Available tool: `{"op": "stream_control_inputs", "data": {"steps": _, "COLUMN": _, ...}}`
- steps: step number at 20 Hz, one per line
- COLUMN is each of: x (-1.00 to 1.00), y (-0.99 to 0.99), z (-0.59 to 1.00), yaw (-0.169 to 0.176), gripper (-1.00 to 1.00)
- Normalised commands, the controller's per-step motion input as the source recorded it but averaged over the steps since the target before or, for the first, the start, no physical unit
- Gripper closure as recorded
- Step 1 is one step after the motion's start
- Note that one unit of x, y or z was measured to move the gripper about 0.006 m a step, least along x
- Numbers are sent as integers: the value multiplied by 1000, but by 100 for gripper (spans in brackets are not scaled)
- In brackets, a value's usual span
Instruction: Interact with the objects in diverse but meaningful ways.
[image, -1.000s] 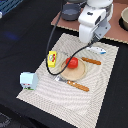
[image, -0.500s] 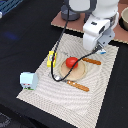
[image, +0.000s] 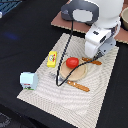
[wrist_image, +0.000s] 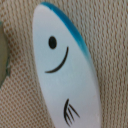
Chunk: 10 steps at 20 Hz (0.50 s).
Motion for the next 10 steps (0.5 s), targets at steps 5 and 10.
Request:
{"op": "stream_control_inputs", "data": {"steps": 5, "x": 563, "y": 197, "z": -254, "yaw": 0, "gripper": 100}}
{"op": "stream_control_inputs", "data": {"steps": 10, "x": 533, "y": 131, "z": -232, "yaw": 4, "gripper": 100}}
